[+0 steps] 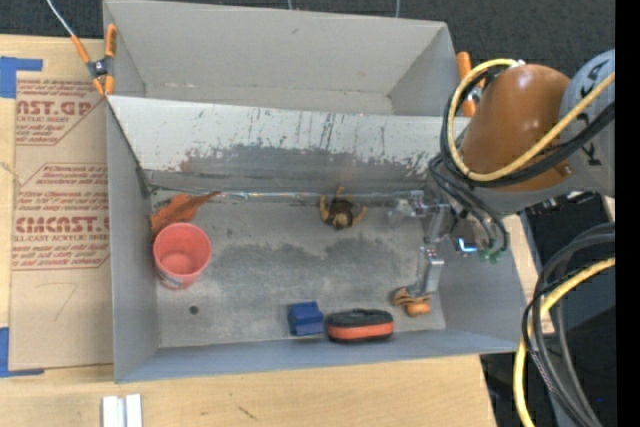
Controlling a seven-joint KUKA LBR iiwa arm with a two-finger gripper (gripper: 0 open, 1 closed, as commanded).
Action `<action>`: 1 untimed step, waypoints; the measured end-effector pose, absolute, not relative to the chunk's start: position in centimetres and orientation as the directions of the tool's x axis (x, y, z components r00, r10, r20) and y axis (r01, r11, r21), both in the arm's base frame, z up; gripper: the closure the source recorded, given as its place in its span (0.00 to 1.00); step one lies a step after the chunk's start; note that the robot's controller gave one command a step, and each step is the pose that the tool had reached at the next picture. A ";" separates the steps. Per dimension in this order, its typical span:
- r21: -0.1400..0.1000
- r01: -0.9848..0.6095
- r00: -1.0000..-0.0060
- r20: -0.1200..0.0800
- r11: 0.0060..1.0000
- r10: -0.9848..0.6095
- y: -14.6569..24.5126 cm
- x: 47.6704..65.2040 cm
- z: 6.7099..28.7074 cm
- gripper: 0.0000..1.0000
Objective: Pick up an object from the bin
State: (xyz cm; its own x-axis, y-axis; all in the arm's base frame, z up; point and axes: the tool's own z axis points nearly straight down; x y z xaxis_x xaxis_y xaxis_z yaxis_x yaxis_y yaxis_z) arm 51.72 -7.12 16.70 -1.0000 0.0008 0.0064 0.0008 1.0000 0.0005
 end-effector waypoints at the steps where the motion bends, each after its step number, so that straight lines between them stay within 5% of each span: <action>1: 0.005 -0.112 -0.994 0.008 0.994 -0.112 0.2 49.8 14.8 0.00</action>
Offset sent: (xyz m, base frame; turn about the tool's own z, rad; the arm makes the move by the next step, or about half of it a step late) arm -0.0183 0.0689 -0.0171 -0.1062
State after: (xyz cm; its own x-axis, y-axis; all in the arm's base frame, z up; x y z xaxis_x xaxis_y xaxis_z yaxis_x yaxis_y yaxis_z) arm 49.80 0.21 14.85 -0.9937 -0.1118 0.0085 -0.1118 0.9937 0.0047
